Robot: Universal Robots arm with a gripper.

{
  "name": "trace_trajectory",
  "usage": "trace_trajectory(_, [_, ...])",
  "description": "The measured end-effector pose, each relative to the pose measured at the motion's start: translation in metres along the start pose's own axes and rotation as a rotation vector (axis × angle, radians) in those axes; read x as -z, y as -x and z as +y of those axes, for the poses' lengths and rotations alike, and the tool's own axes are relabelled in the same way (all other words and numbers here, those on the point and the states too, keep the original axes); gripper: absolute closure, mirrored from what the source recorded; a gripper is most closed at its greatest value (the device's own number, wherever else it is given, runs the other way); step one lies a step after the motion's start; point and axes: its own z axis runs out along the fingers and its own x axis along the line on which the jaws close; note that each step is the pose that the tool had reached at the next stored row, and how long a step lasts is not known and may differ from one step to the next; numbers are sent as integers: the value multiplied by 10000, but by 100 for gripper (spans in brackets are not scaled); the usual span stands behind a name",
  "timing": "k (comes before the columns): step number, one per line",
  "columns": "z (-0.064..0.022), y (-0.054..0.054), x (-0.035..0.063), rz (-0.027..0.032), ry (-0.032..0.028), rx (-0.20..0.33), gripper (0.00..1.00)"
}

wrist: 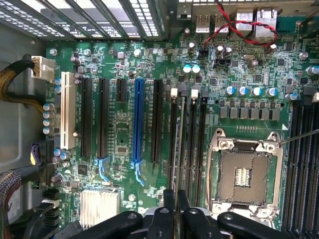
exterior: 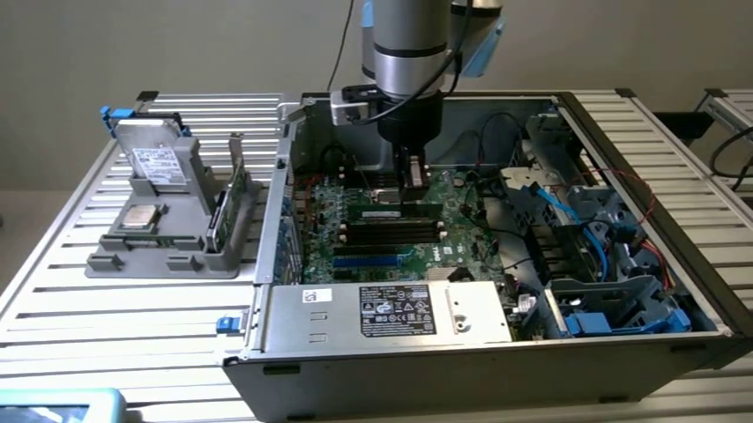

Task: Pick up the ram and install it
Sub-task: 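Insert the ram into the slot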

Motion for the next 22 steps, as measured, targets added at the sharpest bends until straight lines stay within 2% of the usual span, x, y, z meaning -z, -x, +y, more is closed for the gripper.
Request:
trace_trajectory(8, [-6,-37,-17,52,2,2,86])
trace_trajectory(22, [7,-27,-55,44,-19,190,86])
